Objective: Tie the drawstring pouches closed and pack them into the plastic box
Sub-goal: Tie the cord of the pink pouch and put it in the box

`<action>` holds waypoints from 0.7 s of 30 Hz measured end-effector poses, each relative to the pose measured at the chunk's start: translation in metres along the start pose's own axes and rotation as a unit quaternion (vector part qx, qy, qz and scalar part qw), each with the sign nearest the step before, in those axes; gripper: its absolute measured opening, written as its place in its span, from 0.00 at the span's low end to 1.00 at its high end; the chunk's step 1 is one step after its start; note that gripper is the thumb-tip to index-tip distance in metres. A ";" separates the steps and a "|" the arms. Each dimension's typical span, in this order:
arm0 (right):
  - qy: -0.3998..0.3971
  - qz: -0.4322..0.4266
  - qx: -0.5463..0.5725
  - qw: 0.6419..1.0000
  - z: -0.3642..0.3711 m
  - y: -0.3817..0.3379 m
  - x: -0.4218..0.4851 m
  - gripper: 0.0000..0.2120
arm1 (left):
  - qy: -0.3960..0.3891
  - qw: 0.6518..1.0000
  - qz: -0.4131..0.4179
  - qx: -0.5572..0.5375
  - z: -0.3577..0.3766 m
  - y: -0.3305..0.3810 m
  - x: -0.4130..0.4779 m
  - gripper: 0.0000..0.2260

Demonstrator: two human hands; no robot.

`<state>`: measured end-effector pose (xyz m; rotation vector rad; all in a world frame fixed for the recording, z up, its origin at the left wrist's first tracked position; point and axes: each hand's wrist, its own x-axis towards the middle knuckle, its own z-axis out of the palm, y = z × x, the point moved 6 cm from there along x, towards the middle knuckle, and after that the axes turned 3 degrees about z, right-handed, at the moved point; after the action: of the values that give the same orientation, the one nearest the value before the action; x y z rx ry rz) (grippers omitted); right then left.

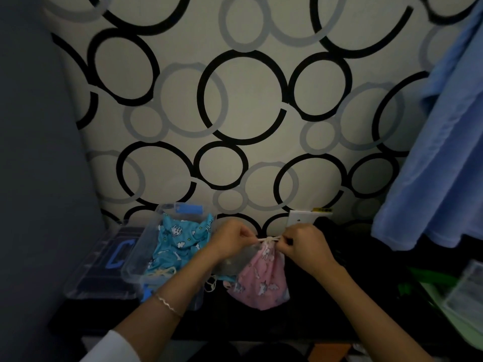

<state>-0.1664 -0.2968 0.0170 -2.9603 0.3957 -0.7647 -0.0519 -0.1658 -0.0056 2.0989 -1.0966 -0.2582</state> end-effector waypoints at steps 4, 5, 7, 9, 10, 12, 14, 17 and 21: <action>-0.082 0.083 0.261 0.958 0.017 0.008 -0.006 0.15 | 0.093 0.981 0.027 0.170 -0.006 0.008 -0.002 0.07; -0.102 0.110 0.321 0.935 0.020 0.008 -0.007 0.13 | 0.080 0.991 0.012 0.109 -0.002 0.007 -0.002 0.07; -0.130 0.164 0.398 0.893 0.025 0.008 -0.007 0.11 | 0.055 0.998 -0.016 -0.004 0.008 0.004 -0.002 0.07; -0.153 0.210 0.441 0.859 0.030 0.010 -0.006 0.13 | 0.053 0.994 -0.026 -0.088 0.015 0.002 -0.003 0.07; -0.167 0.229 0.443 0.851 0.033 0.010 -0.006 0.15 | 0.053 0.990 -0.025 -0.127 0.017 0.003 -0.005 0.06; -0.197 0.257 0.422 0.847 0.039 0.011 -0.006 0.16 | 0.049 0.984 -0.020 -0.169 0.022 0.003 -0.007 0.05; -0.230 0.278 0.409 0.838 0.046 0.011 -0.007 0.15 | 0.044 0.984 -0.014 -0.174 0.025 0.002 -0.007 0.06; -0.298 0.303 0.425 0.799 0.055 0.008 -0.011 0.15 | 0.052 0.986 -0.018 -0.157 0.028 -0.001 -0.005 0.04; -0.328 0.293 0.498 0.747 0.058 0.004 -0.013 0.16 | 0.058 0.990 0.004 -0.126 0.028 0.000 -0.006 0.10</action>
<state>-0.1496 -0.2980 -0.0405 -1.7197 0.5612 0.1721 -0.0689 -0.1753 -0.0264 1.8604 -0.9515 -0.2527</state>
